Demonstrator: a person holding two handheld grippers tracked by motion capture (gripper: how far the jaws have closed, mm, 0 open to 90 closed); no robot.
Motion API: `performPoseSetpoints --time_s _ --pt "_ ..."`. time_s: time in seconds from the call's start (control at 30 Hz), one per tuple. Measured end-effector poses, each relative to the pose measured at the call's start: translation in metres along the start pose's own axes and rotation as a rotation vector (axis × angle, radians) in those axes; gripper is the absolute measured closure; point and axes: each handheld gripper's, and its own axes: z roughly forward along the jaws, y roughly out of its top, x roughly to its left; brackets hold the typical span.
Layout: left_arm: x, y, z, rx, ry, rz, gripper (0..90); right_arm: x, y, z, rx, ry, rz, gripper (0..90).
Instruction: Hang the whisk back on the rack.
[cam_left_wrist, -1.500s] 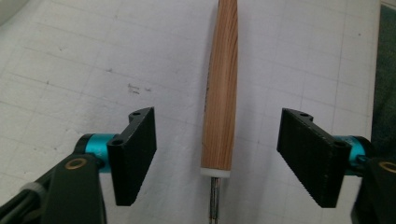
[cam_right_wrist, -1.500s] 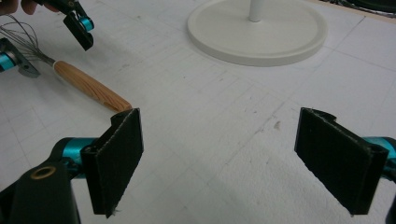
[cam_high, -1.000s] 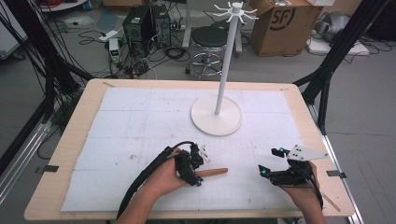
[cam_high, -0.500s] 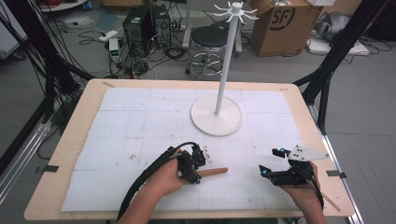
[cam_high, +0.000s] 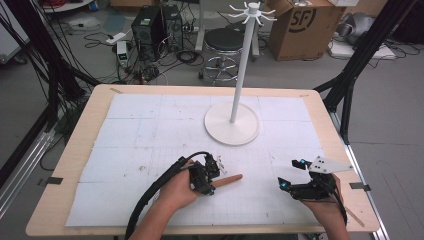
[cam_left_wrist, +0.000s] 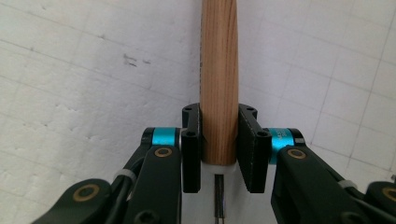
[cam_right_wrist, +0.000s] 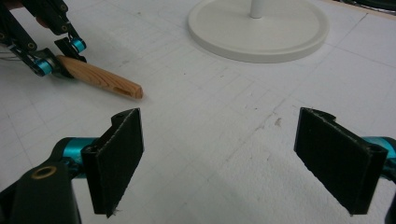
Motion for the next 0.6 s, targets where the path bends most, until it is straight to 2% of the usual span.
performPoseSetpoints --time_s 0.13,0.3,0.4,0.53,0.6 --pt "0.001 -0.002 -0.012 -0.069 -0.033 -0.01 73.2 0.0 0.0 0.0 -0.001 -0.003 -0.008 15.1" --pt "0.003 -0.004 -0.033 -0.191 -0.086 -0.039 73.3 0.001 0.0 0.001 0.003 -0.003 -0.006 15.0" --pt "0.002 -0.003 -0.046 -0.225 -0.068 -0.03 73.3 0.0 0.0 0.001 0.001 -0.004 -0.005 15.0" --pt "0.005 -0.005 -0.066 -0.323 -0.079 -0.038 73.3 0.002 0.001 0.002 0.007 -0.002 -0.01 15.0" --pt "0.006 -0.006 -0.075 -0.356 -0.054 -0.047 73.3 0.002 0.001 0.003 0.007 0.001 -0.012 15.1"
